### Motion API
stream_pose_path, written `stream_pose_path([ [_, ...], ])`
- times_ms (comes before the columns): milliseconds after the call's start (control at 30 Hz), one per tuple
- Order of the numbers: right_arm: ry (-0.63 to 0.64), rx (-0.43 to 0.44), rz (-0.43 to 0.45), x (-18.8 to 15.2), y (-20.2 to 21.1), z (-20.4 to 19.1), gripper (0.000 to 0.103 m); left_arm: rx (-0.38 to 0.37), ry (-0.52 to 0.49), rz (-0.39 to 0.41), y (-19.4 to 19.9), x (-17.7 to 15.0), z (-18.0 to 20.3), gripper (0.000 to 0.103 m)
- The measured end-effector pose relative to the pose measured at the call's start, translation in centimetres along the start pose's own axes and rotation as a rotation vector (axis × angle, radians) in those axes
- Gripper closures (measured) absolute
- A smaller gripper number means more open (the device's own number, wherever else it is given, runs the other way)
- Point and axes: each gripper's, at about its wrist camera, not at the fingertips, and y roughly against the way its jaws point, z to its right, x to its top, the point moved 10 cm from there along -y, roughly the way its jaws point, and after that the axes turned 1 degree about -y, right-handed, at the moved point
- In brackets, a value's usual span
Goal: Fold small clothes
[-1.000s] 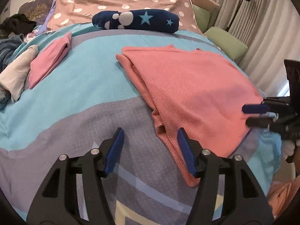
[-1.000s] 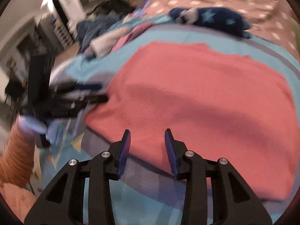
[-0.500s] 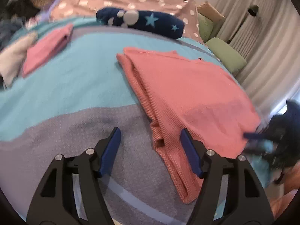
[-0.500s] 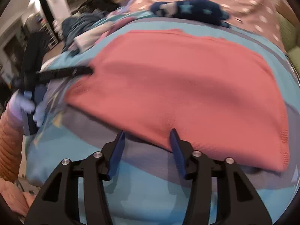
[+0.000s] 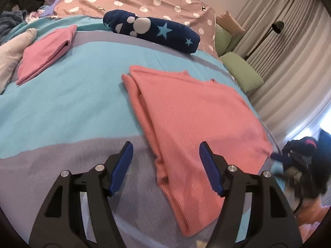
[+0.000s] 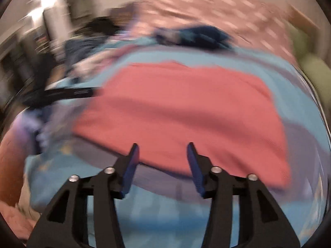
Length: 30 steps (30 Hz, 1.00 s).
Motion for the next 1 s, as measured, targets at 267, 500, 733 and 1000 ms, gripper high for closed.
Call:
stream_pose_path([
  [267,0.462,-0.003,-0.102,-0.6,-6.3,-10.9,0.046,-0.087,0.090,-0.073,-2.9,1.5,-1.0,0.038],
  [500,0.391,-0.068,-0.131,-0.4,-8.1,-10.1,0.039,-0.179,0.141,-0.081,-5.2,3.6,-1.2,0.038],
  [733,0.333,-0.096,-0.123,-0.1,-8.9,-9.3,0.039,-0.208,0.118,-0.100,-7.1,5.0,-0.7,0.036],
  [1000,0.316,-0.084,-0.114,0.5,-9.6,-8.8,0.039,-0.230,0.097,-0.081,-7.5,5.3,-0.6,0.036],
])
